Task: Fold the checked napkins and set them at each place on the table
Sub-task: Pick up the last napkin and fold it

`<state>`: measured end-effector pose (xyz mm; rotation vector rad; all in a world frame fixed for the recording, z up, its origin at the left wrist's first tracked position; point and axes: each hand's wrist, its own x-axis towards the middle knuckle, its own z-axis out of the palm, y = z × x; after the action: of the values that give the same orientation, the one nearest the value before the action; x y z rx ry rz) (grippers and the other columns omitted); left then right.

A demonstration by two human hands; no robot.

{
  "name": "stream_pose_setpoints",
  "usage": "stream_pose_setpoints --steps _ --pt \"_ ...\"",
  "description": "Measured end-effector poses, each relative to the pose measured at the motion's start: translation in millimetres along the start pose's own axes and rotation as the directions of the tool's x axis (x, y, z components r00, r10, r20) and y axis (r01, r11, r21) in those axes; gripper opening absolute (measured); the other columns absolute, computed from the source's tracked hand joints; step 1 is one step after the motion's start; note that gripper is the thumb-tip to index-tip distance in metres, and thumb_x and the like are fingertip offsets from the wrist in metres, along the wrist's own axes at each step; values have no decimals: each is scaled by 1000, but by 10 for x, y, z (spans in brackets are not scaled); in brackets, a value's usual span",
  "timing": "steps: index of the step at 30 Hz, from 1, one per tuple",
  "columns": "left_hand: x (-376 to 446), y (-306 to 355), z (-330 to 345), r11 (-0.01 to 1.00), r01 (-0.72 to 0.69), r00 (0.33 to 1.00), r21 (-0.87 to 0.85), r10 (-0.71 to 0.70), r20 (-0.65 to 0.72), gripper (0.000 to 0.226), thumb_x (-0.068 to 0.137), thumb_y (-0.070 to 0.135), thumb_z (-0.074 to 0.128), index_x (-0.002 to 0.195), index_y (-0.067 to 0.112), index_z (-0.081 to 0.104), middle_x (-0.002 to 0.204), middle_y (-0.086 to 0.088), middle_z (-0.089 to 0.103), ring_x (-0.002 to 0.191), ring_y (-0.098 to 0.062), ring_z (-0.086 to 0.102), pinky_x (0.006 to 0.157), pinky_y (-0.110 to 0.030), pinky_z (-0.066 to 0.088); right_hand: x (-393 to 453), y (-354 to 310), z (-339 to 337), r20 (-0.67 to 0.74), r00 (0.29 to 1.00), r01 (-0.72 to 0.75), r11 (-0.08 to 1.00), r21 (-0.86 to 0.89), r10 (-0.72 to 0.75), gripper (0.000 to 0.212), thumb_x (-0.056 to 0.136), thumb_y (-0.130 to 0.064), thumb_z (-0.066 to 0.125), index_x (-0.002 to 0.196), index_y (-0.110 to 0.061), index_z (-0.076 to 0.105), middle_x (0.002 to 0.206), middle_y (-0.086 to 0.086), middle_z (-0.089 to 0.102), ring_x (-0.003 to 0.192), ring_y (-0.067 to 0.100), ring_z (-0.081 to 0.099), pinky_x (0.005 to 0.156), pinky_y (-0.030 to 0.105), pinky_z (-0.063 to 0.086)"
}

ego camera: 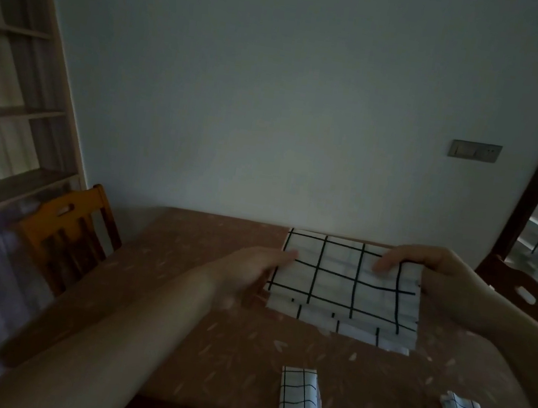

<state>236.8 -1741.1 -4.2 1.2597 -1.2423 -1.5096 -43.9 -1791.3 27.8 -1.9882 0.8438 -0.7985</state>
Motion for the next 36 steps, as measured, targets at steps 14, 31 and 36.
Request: stream_pose_setpoints --steps 14,31,36 --pt "-125 291 293 647 -448 887 617 410 214 15 98 27 55 103 38 64 101 19 66 94 0 65 83 -25 52 72 -357 246 -28 998 42 971 -233 -50 26 84 -52 59 104 -40 70 97 -6 74 86 17 71 85 45 58" --pt "-60 142 289 846 -515 759 135 524 -387 2 81 19 76 82 20 74 66 14 70 64 2 63 61 -12 48 10 -334 307 -377 909 156 984 -84 -176 5 75 -20 76 74 -23 73 74 11 72 65 19 70 65 23 57" --pt "-57 164 296 829 -538 743 152 552 -378 8 81 19 76 89 16 77 74 10 74 71 0 66 67 -14 49 -29 -359 289 -331 928 154 985 -81 -173 11 78 -15 73 88 -21 74 75 8 75 70 17 72 68 23 59"
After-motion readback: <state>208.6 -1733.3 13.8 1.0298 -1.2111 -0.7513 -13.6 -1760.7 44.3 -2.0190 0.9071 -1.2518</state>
